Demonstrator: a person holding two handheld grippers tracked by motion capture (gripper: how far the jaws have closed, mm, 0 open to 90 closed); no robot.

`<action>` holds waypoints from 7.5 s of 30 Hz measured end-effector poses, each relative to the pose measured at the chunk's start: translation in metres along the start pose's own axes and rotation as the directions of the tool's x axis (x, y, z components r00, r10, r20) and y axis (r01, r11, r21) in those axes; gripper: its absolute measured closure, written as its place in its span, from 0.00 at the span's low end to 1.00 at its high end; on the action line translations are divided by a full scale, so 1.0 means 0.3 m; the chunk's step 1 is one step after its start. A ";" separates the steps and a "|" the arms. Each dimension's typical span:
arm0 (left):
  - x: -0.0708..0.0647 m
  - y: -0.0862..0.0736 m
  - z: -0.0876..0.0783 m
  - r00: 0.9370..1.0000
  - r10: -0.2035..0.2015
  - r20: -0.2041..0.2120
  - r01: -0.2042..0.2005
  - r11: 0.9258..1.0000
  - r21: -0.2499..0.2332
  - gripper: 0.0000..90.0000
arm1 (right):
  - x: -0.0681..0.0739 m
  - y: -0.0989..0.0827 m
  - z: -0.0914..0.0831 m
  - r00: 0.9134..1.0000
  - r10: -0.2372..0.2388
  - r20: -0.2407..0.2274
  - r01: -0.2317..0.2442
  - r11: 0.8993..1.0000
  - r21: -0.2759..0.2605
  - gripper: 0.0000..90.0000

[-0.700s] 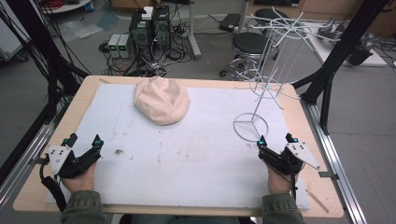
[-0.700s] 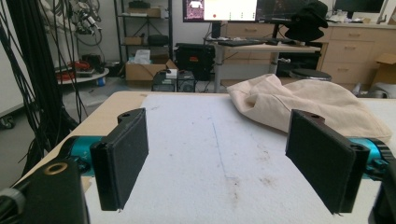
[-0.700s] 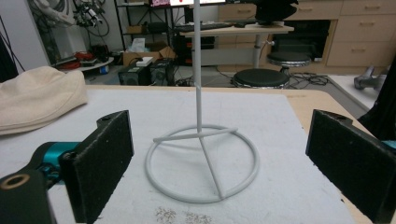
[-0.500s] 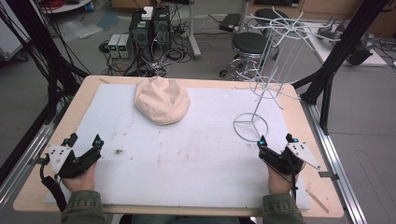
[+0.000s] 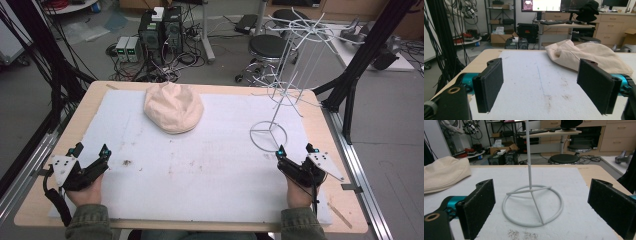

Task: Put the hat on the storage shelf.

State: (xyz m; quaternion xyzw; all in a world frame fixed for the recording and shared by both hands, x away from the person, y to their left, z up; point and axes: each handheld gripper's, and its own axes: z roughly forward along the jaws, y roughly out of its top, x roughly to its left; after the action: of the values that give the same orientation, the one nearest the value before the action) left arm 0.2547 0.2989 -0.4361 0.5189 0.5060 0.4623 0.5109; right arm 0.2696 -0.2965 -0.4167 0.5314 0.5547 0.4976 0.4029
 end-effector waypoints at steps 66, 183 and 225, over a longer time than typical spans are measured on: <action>-0.134 0.291 0.415 0.990 0.092 0.106 -0.114 0.967 0.226 0.20 | -0.011 0.002 0.014 0.999 0.037 -0.002 -0.037 0.999 -0.008 0.07; -0.385 0.058 0.864 0.999 -0.042 0.012 0.022 0.717 0.697 0.89 | -0.019 0.003 0.003 0.999 0.025 -0.037 -0.025 1.000 -0.008 0.07; -0.362 0.289 0.648 0.963 -0.177 0.202 0.111 0.947 0.301 0.89 | -0.015 0.003 -0.001 0.999 0.028 -0.027 -0.028 1.000 -0.010 0.07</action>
State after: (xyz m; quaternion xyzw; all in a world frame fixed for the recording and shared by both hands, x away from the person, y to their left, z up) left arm 0.4464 0.1814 -0.3555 0.5982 0.5429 0.2829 0.5171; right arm 0.2700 -0.3011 -0.4160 0.5304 0.5500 0.5131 0.3910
